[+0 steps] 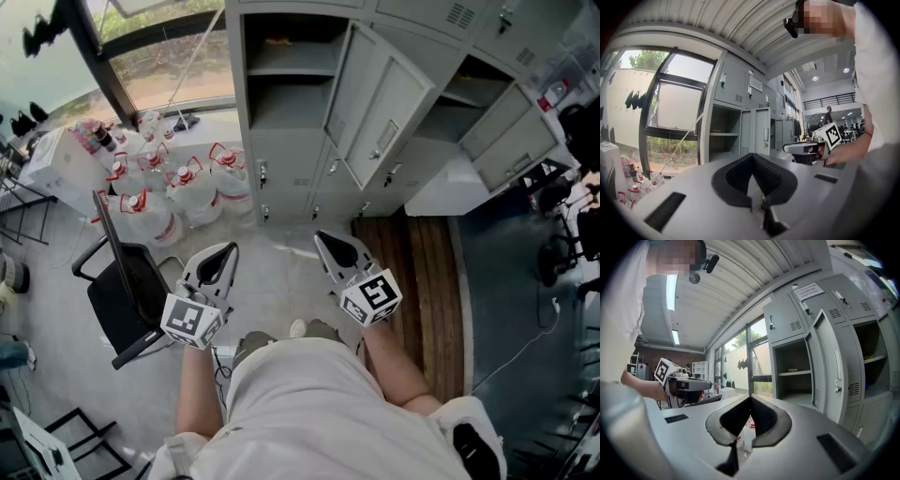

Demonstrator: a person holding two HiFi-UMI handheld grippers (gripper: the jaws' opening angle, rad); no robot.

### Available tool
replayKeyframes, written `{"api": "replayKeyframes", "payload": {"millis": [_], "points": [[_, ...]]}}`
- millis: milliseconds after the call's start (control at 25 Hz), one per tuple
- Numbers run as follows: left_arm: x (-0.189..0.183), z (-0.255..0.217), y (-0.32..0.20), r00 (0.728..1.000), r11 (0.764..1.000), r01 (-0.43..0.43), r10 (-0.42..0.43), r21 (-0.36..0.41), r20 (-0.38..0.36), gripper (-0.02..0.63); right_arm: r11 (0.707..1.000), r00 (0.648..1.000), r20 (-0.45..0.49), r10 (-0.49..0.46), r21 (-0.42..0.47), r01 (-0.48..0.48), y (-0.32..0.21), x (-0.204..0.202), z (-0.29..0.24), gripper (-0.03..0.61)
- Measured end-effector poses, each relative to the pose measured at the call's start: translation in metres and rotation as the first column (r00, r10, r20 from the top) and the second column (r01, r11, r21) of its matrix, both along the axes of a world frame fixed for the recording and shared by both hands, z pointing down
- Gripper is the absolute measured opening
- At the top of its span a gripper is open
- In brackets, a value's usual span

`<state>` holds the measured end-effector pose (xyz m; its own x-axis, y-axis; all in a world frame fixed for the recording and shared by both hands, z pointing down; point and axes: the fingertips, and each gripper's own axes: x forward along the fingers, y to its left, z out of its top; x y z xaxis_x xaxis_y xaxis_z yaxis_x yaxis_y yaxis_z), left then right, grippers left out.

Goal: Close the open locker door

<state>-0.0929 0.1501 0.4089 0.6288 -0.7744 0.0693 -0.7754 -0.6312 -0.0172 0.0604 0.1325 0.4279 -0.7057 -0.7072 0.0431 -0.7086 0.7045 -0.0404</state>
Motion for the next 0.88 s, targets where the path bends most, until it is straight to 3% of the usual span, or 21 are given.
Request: {"api": "replayKeyframes", "payload": {"millis": [400,640,880], "points": [[0.016,0.012,-0.031,0.999,0.998,0.052,-0.052,-0.039,0.014,0.002,0.998,0.997,0.028,-0.065,0.002,0.065,-0.027,0.015,0.006,0.011],[-0.003,0.025,-0.066,0.998,0.996,0.059,-0.058,-0.061,0.005,0.002,0.997,0.997,0.022,-0.079,-0.019,0.08,-0.059,-0.007,0.019,0.011],[-0.028,0.022,-0.134,1.0,0.998,0.016,-0.016,-0.061,-0.011,0.002,0.998,0.998,0.005,-0.059,-0.028,0.059,-0.119,-0.04,0.017,0.011]]}}
